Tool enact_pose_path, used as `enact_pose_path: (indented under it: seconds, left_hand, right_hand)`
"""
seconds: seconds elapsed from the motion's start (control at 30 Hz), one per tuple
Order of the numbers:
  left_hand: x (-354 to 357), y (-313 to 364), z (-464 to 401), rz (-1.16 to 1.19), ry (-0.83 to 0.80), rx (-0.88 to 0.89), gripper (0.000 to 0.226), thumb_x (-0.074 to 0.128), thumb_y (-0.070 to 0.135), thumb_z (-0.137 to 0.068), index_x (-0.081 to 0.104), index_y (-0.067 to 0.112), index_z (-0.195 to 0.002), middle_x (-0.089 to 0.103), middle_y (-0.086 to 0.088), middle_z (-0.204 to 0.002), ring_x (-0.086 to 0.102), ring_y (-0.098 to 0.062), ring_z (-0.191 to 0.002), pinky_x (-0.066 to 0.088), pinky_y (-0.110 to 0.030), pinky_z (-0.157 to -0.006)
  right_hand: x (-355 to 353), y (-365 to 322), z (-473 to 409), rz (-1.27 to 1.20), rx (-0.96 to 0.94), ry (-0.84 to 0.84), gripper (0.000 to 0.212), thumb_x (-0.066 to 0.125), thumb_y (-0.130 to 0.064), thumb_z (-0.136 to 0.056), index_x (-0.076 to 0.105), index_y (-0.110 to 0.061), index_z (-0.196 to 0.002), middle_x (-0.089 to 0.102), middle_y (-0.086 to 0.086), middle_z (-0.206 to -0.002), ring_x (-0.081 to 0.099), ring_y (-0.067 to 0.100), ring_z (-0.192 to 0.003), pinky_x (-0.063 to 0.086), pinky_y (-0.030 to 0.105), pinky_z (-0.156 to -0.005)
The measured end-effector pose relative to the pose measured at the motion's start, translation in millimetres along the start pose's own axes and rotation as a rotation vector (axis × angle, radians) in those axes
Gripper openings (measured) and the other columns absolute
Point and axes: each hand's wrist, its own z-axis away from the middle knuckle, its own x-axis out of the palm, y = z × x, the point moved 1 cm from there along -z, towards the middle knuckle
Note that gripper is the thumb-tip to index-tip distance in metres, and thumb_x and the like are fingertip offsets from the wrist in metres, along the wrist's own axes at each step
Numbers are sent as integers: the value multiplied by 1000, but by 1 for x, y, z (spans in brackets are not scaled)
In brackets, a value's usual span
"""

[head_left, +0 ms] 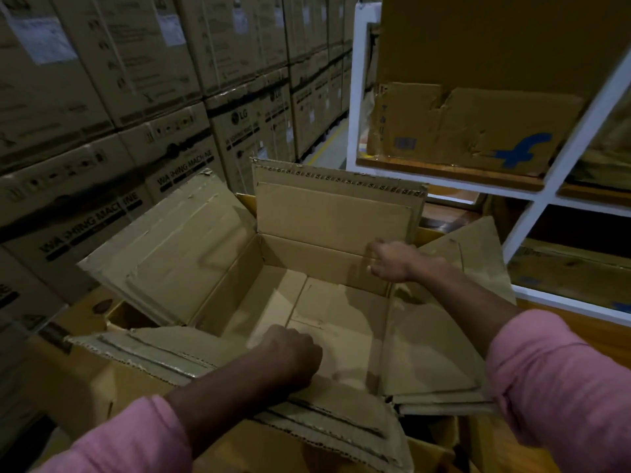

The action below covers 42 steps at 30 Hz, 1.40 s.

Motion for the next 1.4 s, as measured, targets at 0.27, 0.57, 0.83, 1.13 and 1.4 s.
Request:
enact_pose_path:
  seconds: [0.27,0.57,0.83,1.13,1.4]
  left_hand:
    - [8,11,-9,-28,149,-39,52,49,33,-104,37,10,-149,45,-19,-148,42,-39,-134,34,-59,-107]
    - [21,11,-13,10,281,-125,60,48,27,-102,25,7,-154,39,-21,-151,36,-42,-136,35,-60,-104]
    - [23,9,-16,33,283,-158,58,47,25,-102,27,5,-153,40,-23,-151,36,-42,-137,36,-59,-105]
    - [10,1,-18,59,164,-121,40,47,22,-103,44,12,-141,55,-14,-137,50,-34,-124,41,-49,-95]
    - [-3,-8,-13,209,186,-93,35,50,20,-102,49,14,-137,59,-12,-130,55,-31,-118,45,-50,-98]
  right_hand:
    - [-12,10,-15,-43,95,90,79,54,-42,-102,9,-21,-163,-14,7,-171,-7,32,-157,9,57,-125]
    - [-5,27,-50,-161,166,31,85,56,-45,-101,6,-15,-163,-19,3,-169,-12,30,-157,10,62,-124]
    - [-6,30,-59,-129,193,20,88,57,-45,-100,3,-16,-163,-19,-1,-170,-8,27,-158,16,63,-123]
    - [3,18,-38,-12,150,35,79,57,-38,-101,14,-15,-163,-31,9,-165,-19,33,-155,8,60,-123]
    - [4,9,-22,-33,176,32,80,56,-43,-101,12,-20,-163,-26,7,-167,-15,32,-156,6,58,-126]
